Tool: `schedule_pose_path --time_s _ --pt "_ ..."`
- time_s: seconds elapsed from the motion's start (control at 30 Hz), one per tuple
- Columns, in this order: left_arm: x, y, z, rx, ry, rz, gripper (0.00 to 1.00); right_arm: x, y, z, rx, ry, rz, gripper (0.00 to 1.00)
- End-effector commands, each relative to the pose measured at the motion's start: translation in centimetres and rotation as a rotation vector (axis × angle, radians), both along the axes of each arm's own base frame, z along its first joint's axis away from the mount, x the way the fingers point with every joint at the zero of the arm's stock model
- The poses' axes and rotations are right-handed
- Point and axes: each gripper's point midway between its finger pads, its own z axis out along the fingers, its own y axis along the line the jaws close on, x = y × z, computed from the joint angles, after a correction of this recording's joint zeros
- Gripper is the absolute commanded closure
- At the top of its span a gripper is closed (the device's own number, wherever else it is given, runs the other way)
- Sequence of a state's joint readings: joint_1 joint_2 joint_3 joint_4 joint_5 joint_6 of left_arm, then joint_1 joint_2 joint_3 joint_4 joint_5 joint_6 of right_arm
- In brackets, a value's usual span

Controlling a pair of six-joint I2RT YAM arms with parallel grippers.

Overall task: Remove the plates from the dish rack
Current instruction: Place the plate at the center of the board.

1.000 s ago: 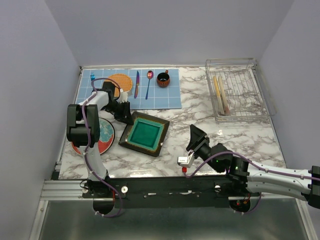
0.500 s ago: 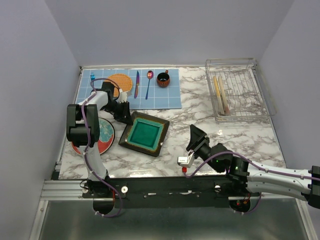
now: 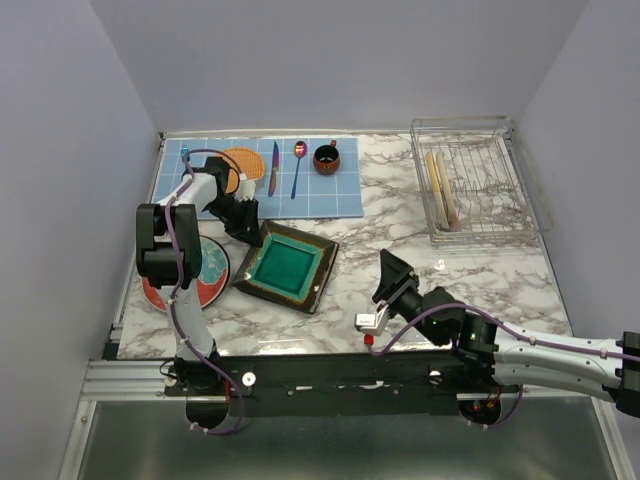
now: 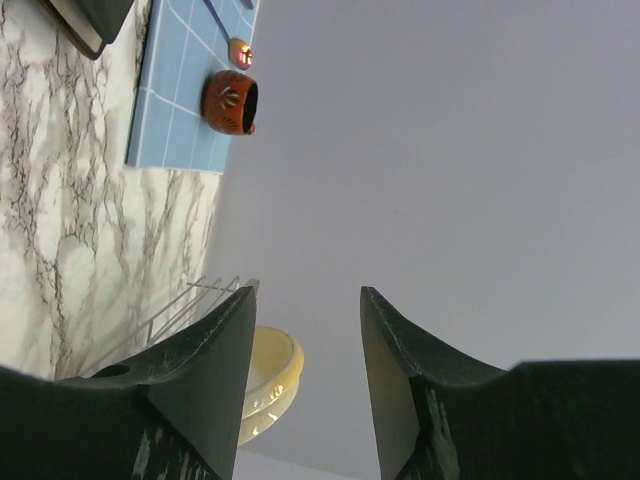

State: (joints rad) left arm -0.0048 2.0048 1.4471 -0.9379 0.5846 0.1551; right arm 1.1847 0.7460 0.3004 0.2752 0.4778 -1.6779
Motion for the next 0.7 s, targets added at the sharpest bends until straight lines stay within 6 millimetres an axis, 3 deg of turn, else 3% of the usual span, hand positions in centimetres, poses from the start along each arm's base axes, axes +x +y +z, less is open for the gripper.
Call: schedule_pose_path --time_s 0.0,0.17,0.2,0.4,0.67 --pt "1.3 5.4 -4.3 0.294 -0.043 -0.046 0.87 -0.1 0.2 0.3 0.011 -0.021 0.017 0.46" --pt "1.1 5.0 -4.5 0.28 -0.041 -0.035 0.87 -0.2 0.2 0.4 0.01 -0.022 0.02 0.46" --pt "1.0 4.0 -4.5 0.276 -0.045 -0.057 0.87 -0.2 0.2 0.4 0.01 -0.022 0.02 0.46" --pt "0.9 2.6 -4.7 0.266 -0.045 -0.072 0.87 -0.1 0.1 0.5 0.012 -0.026 0.014 0.46" --pt "1.0 2.6 -4.9 0.275 -0.049 -0.068 0.9 -0.2 0.0 0.5 0.014 -0.025 0.014 0.46"
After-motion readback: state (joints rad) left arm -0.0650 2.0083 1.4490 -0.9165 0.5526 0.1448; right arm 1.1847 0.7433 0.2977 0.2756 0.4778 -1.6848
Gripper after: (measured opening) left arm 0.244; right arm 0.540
